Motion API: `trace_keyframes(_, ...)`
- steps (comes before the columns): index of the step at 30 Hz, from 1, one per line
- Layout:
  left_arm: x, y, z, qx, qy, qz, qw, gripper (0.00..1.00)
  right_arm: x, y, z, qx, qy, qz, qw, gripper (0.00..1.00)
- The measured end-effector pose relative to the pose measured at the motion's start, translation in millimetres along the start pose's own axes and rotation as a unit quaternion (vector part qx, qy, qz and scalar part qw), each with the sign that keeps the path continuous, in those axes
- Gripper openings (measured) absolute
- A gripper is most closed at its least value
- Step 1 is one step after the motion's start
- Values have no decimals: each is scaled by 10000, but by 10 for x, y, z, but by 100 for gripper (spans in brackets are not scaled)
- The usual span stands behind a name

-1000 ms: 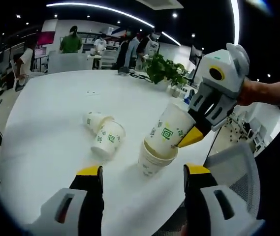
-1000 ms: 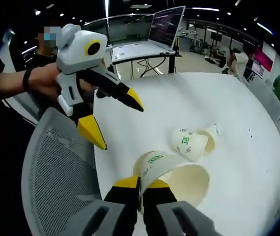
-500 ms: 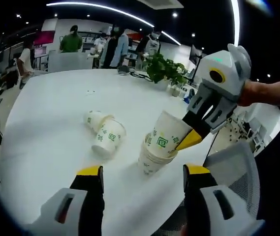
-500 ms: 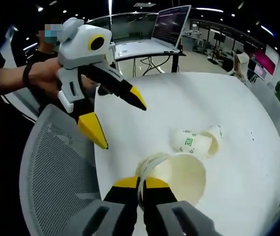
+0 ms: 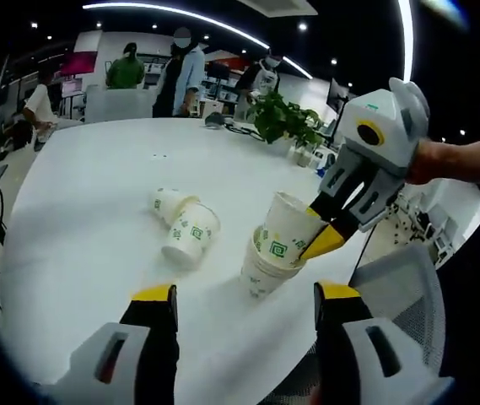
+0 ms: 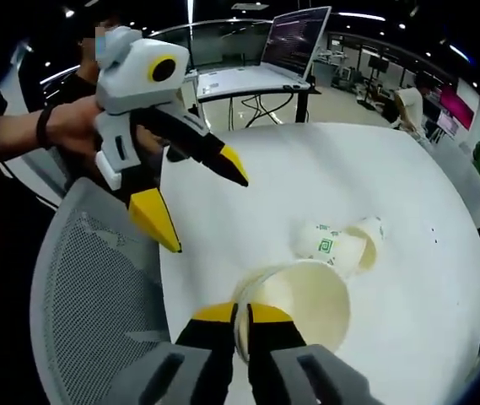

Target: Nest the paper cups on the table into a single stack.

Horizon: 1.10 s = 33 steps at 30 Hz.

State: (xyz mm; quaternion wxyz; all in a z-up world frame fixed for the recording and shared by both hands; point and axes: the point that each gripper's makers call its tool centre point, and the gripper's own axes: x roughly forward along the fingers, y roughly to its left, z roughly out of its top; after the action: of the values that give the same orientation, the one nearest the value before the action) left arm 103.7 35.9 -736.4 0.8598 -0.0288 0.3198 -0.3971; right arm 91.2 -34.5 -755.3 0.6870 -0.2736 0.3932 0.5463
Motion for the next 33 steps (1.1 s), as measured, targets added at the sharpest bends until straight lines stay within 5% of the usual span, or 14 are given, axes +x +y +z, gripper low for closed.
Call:
trace_keyframes(19,-19,5,15,21,-20,-7,10000,64,-19,2,-7,8,-15,-10,10000,6)
trace_keyframes(33,33,85,67,60,14,-33,10000,63,-157,-72,30,594,-551,-104,9967,22)
